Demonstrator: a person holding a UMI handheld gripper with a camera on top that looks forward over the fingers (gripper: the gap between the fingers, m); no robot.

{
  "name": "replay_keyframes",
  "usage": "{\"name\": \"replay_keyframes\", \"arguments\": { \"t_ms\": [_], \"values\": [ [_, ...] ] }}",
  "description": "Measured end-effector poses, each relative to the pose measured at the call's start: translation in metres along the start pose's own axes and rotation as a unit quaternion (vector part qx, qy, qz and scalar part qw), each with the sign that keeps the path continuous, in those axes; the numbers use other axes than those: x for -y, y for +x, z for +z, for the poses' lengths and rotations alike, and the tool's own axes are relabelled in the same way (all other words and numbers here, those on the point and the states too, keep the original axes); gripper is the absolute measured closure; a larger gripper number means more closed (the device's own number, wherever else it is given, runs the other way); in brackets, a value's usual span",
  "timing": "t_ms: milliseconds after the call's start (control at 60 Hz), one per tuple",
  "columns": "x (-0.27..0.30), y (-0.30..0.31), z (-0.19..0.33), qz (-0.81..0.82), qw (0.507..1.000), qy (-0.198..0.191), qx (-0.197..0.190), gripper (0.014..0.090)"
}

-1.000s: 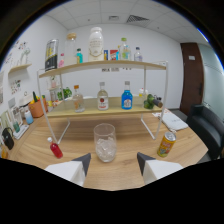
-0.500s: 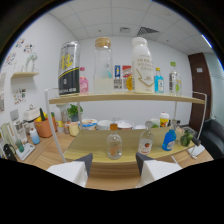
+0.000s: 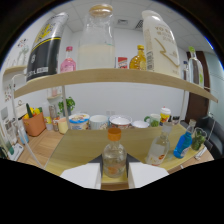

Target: Make me a cup of Vodka Sunrise.

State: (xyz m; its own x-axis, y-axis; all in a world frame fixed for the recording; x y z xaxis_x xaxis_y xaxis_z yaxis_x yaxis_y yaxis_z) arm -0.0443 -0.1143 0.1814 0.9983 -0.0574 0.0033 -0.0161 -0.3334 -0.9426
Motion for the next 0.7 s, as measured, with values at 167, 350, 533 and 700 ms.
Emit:
{"name": "replay_keyframes", "arguments": {
  "t_ms": [167,350,533,700],
  "values": [
    [0.002,-0.003,-0.003,0.000,1.000,0.001,0.017,0.0694],
    [0.022,-0.005,-0.026,0.007,0.999,0.023,0.031,0.0697],
    [0.033,-0.012,-0.072,0.027,0.997,0.049,0.057,0.0698],
    [-0.008,-0.018,-0.095,0.033,0.997,0.028,0.063,0.0699]
  ]
}}
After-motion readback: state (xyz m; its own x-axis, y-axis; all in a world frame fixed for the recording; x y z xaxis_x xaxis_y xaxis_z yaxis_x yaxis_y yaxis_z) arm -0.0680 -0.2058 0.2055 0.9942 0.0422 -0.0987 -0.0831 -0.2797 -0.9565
